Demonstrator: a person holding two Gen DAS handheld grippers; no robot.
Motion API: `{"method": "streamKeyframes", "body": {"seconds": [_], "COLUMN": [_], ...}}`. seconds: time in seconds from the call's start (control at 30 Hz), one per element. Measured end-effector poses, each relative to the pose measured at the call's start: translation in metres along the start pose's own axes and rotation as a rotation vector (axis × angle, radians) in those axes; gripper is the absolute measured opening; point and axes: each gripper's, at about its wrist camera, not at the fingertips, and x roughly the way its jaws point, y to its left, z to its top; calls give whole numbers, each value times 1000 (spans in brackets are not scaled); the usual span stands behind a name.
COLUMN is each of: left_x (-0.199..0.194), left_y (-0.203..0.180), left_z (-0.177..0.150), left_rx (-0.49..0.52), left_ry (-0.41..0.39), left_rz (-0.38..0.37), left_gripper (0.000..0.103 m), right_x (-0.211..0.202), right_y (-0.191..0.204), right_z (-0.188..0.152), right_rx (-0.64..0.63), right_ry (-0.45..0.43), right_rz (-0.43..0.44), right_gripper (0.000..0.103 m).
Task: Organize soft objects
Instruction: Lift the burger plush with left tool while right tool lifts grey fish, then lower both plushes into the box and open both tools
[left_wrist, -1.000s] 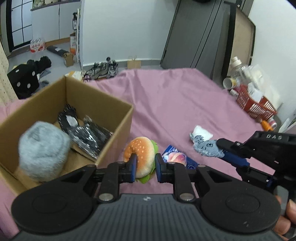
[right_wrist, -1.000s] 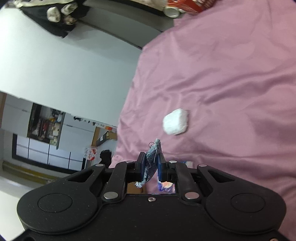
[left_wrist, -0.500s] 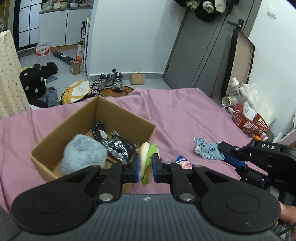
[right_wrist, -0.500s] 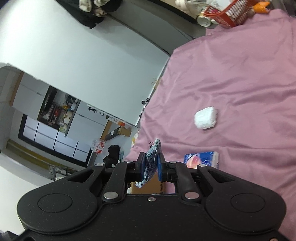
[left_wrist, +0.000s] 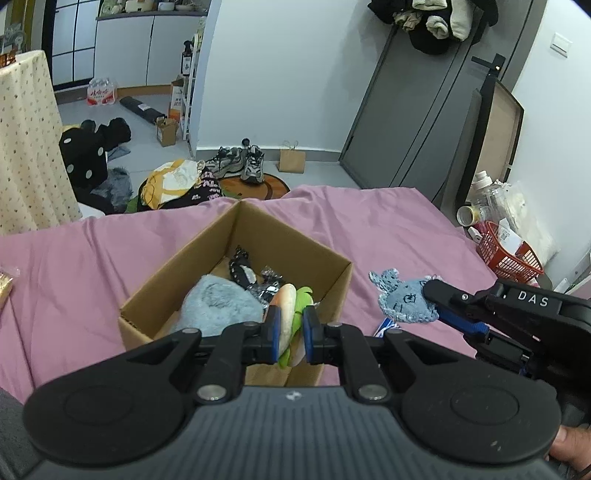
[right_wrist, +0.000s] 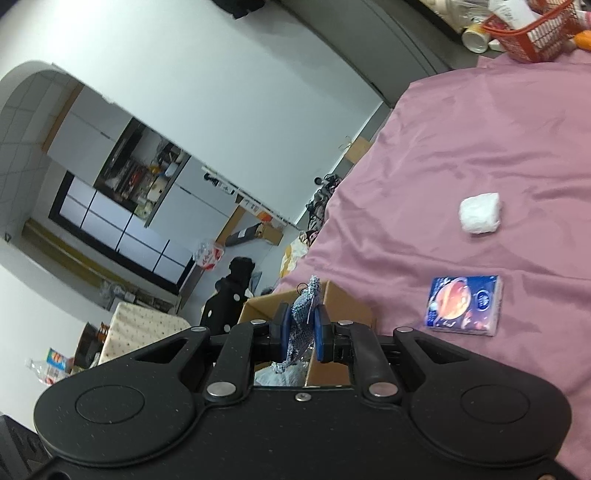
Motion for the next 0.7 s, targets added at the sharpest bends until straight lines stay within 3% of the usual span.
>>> {"method": "streamKeyframes", "body": {"seconds": [0.17, 0.33, 0.6, 0.7], "left_x": [11, 11, -3, -8], "left_y": [9, 23, 44, 48], "left_z": [-4, -2, 15, 18], "left_rx": [-8, -23, -49, -46], "left_ry": [78, 97, 58, 44], "left_rz": [-7, -15, 28, 45], "left_gripper": [15, 17, 21, 30], "right_x": [8, 18, 32, 35], "right_y": [12, 27, 51, 55], "right_z": [-7, -15, -32, -37], "right_rx": [-35, -74, -153, -166], "right_ry": [23, 57, 109, 143], "right_rz": [-3, -9, -31, -44], "right_gripper": [13, 13, 15, 20]}}
